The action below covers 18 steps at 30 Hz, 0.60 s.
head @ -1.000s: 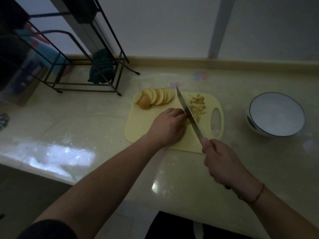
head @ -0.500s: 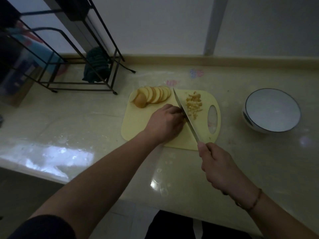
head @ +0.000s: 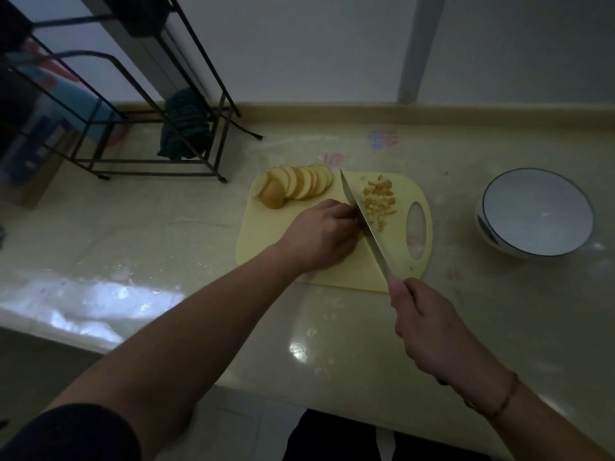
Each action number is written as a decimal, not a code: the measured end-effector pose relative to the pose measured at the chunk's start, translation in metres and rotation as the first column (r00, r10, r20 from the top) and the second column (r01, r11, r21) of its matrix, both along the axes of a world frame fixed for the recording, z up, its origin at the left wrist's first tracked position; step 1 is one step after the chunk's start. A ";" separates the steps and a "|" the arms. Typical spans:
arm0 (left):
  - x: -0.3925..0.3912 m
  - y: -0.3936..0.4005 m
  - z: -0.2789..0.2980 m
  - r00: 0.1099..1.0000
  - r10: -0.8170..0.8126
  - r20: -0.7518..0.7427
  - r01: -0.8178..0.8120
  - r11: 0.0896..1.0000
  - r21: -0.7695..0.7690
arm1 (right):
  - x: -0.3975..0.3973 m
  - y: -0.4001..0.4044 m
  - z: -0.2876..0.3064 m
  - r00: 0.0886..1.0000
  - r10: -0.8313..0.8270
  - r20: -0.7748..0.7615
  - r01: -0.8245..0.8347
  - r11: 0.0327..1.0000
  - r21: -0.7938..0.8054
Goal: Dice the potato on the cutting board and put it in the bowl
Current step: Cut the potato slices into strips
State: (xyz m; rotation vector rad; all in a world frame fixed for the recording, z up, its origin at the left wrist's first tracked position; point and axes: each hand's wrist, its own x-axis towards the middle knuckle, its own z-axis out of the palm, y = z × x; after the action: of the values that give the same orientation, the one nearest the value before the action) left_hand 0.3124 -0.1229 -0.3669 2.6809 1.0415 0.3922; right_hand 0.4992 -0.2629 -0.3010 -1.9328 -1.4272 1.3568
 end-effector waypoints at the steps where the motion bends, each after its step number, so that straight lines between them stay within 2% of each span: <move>1: 0.000 0.000 -0.001 1.000 -0.002 0.007 0.002 1.000 -0.001 | 0.000 0.000 0.000 1.000 0.001 0.002 -0.001 1.000 0.001; 18: -0.004 0.008 -0.010 0.994 -0.063 0.092 0.059 0.997 0.053 | -0.001 0.011 -0.004 0.998 0.067 0.018 -0.067 0.998 0.002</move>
State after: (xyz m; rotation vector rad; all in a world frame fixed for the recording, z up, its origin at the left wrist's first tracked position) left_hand 0.3081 -0.1153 -0.3773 2.7016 0.9325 0.5334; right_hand 0.4985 -0.2523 -0.3052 -1.9155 -1.5143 1.3698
